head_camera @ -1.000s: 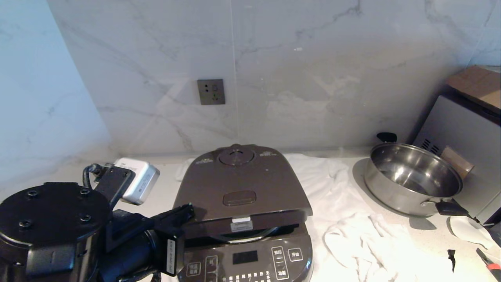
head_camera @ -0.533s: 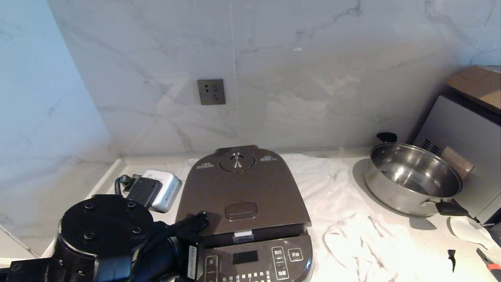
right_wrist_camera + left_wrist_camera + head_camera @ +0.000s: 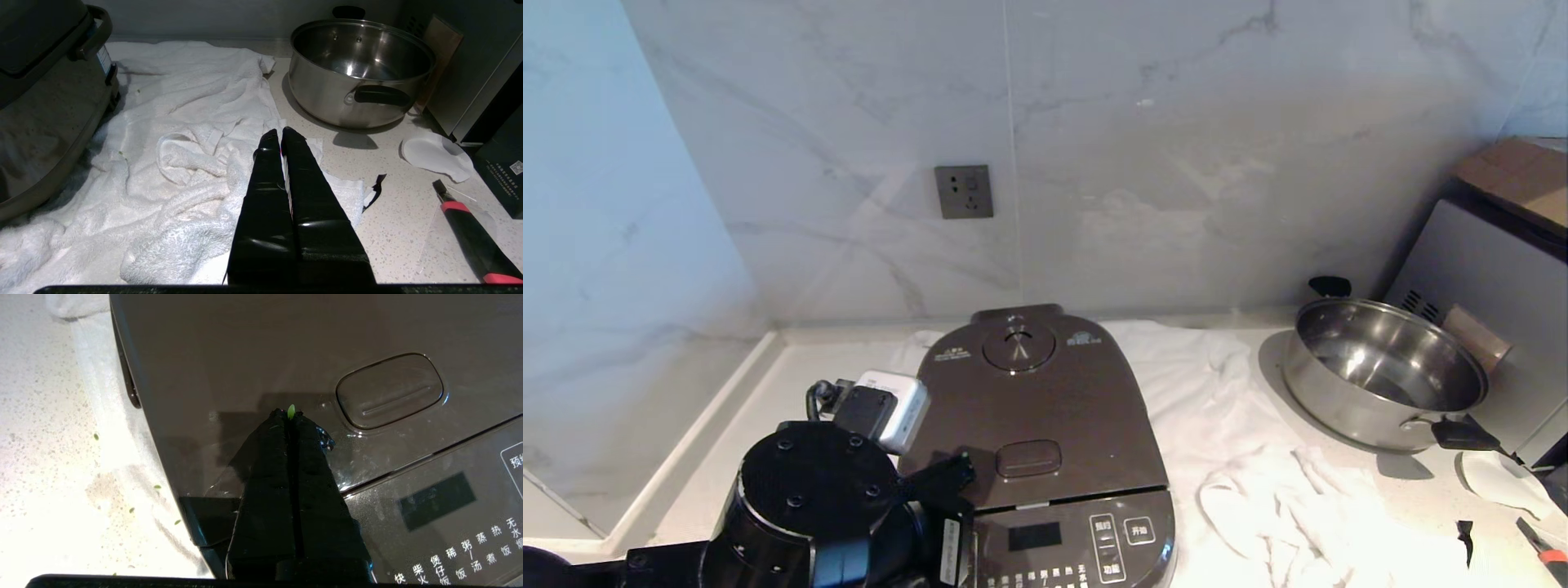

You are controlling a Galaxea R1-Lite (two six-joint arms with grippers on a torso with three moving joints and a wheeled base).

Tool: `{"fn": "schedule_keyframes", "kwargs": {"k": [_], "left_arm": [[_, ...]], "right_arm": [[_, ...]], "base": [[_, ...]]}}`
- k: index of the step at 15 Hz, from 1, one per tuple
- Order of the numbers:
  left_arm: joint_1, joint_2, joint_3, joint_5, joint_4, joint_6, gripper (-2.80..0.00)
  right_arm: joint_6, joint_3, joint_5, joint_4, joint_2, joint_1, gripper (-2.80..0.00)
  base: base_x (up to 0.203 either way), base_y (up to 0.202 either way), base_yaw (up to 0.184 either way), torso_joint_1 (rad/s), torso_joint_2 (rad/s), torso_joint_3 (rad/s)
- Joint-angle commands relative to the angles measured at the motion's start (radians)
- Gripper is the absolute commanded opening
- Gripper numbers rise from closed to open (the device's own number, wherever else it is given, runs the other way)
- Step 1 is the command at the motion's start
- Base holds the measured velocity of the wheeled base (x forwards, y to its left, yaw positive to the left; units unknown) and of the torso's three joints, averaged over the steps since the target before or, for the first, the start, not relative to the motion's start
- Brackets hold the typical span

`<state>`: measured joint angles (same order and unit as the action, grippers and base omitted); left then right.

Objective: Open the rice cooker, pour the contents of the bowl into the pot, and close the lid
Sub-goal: Close the rice cooker

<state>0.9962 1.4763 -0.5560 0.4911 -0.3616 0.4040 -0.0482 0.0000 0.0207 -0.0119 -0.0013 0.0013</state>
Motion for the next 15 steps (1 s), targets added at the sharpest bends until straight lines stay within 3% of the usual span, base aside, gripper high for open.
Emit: {"fn": "schedule_keyframes", "kwargs": {"k": [1,7,15], "left_arm": [[0.001,0.027,0.013,0.003,-0.004,0.005,-2.8],[-0.001,0.073,0.042,0.001,-0.072,0.013,-2.8],[-0.038,-0.044,-0.117,0.009,-0.067,-0.004,-2.8]], "right_arm": [[-0.001,0.0,0.001,0.0,0.001,0.0,-2.8],[-0.001,0.0,0.001,0.0,0.0,0.0,-2.8],[-0.001,0.0,0.001,0.0,0.001,0.0,-2.8]], "base": [[0.0,0.0,0.0,0.0,0.0,0.0],[0.0,0.0,0.0,0.0,0.0,0.0],[0.0,0.0,0.0,0.0,0.0,0.0]]}}
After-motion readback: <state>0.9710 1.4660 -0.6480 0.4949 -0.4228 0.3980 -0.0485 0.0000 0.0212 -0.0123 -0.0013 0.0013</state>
